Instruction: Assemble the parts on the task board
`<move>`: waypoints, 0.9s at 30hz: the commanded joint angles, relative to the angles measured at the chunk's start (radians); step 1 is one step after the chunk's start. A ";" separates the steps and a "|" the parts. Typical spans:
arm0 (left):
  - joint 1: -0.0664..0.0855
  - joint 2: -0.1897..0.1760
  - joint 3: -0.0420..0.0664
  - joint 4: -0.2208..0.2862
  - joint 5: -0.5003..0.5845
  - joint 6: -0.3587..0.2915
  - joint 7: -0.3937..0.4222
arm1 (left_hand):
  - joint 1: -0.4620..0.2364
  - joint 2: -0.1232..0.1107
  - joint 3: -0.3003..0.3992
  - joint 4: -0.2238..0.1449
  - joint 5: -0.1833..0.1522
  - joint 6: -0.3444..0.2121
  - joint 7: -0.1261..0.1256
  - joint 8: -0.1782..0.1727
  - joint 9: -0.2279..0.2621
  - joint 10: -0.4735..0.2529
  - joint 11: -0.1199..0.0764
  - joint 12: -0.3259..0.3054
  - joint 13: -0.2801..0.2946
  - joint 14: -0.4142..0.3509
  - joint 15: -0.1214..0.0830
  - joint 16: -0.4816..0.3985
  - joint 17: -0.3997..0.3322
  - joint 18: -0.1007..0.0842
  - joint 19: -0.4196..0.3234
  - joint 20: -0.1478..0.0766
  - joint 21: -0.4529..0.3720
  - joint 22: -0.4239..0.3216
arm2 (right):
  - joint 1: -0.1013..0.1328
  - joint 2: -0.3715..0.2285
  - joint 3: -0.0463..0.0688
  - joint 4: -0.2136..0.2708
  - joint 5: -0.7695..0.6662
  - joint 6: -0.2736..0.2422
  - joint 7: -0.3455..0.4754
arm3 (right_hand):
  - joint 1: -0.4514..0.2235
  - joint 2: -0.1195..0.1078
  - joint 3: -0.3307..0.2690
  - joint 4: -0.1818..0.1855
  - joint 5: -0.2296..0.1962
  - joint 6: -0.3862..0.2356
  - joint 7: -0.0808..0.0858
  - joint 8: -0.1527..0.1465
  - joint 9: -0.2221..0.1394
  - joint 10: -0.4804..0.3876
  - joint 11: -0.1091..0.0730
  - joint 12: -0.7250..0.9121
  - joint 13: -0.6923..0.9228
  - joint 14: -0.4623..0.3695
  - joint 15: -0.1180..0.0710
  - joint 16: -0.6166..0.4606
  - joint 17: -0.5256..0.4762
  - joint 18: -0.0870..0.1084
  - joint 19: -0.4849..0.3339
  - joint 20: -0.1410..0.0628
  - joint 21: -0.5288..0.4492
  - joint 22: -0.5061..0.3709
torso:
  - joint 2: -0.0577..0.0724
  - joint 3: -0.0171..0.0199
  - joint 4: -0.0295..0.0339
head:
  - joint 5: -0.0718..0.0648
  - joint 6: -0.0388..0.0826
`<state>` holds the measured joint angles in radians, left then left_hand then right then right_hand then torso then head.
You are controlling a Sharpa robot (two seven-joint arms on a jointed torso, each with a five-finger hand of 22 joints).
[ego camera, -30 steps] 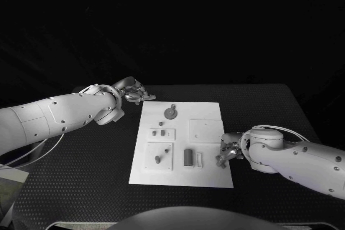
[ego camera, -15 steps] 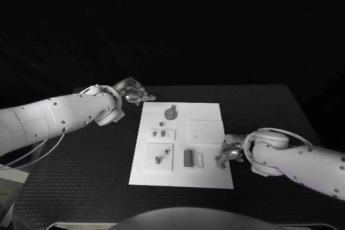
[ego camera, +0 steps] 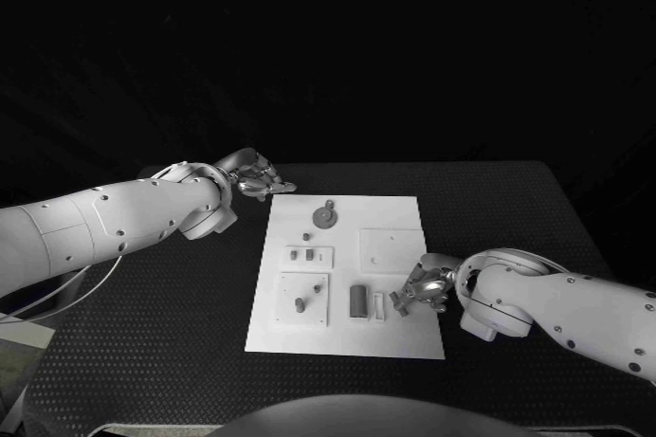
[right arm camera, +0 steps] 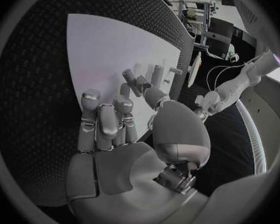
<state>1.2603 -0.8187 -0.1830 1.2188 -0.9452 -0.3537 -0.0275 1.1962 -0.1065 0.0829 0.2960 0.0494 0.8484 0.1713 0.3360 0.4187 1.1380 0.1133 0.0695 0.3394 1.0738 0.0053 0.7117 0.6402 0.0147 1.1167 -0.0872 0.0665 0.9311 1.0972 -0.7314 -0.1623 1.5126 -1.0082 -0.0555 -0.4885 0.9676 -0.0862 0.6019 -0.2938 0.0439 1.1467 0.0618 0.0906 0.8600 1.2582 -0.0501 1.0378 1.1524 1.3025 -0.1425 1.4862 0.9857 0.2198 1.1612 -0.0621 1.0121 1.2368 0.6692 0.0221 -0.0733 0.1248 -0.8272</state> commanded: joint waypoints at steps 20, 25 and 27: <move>0.001 0.003 0.000 0.002 0.002 0.012 0.006 | 0.021 0.001 -0.014 -0.001 0.001 0.008 0.000 -0.005 -0.004 0.002 -0.001 0.001 -0.001 0.009 0.001 -0.006 0.002 0.015 0.006 -0.004 0.002 -0.003 | -0.001 0.057 -0.002 -0.040 0.136 -0.041 -0.001 | -0.014 0.000 -0.006 0.003 0.002 0.007 -0.002 0.002 -0.001 0.010 0.000 0.003 0.002 -0.001 -0.004 0.002 -0.008 0.037 0.003 -0.001 0.002 0.000 | 0.000 0.0003 -0.0003 | -0.005 0.000; 0.001 0.005 0.000 0.002 0.002 0.012 0.006 | 0.022 0.002 -0.015 -0.001 0.001 0.009 0.000 -0.005 -0.004 0.002 -0.001 0.001 -0.001 0.010 0.001 -0.007 0.002 0.015 0.006 -0.004 0.002 -0.003 | -0.001 0.069 -0.007 -0.048 0.139 -0.020 -0.006 | -0.014 0.000 -0.006 0.003 0.002 0.007 -0.002 0.002 -0.002 0.009 0.000 0.003 0.002 -0.002 -0.004 0.002 -0.010 0.037 0.003 -0.001 0.002 -0.001 | 0.000 0.0004 -0.0001 | -0.005 0.000; 0.001 0.004 0.000 0.002 0.002 0.012 0.006 | 0.022 0.002 -0.015 -0.001 0.001 0.009 0.000 -0.005 -0.004 0.002 -0.001 0.001 -0.001 0.010 0.001 -0.007 0.002 0.015 0.006 -0.004 0.002 -0.003 | -0.001 0.072 -0.009 -0.052 0.139 -0.008 -0.008 | -0.015 0.000 -0.006 0.003 0.002 0.006 -0.002 0.001 -0.002 0.009 0.000 0.003 0.002 -0.002 -0.004 0.002 -0.011 0.037 0.003 -0.001 0.001 -0.001 | 0.000 0.0001 0.0003 | -0.005 0.000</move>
<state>1.2604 -0.8160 -0.1831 1.2186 -0.9454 -0.3507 -0.0280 1.2078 -0.1025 0.0719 0.2953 0.0494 0.8484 0.1712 0.3360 0.4159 1.1380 0.1132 0.0695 0.3396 1.0736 0.0056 0.7117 0.6408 0.0146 1.1168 -0.0871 0.0665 0.9288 1.0974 -0.6606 -0.1707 1.4631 -0.8794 -0.0919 -0.4916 0.9609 -0.0839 0.6003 -0.2895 0.0504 1.1475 0.0607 0.0956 0.8597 1.2617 -0.0537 1.0378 1.1531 1.3037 -0.1402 1.4862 0.9767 0.2202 1.1612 -0.0618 1.0122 1.2366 0.6694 0.0220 -0.0733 0.1196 -0.8269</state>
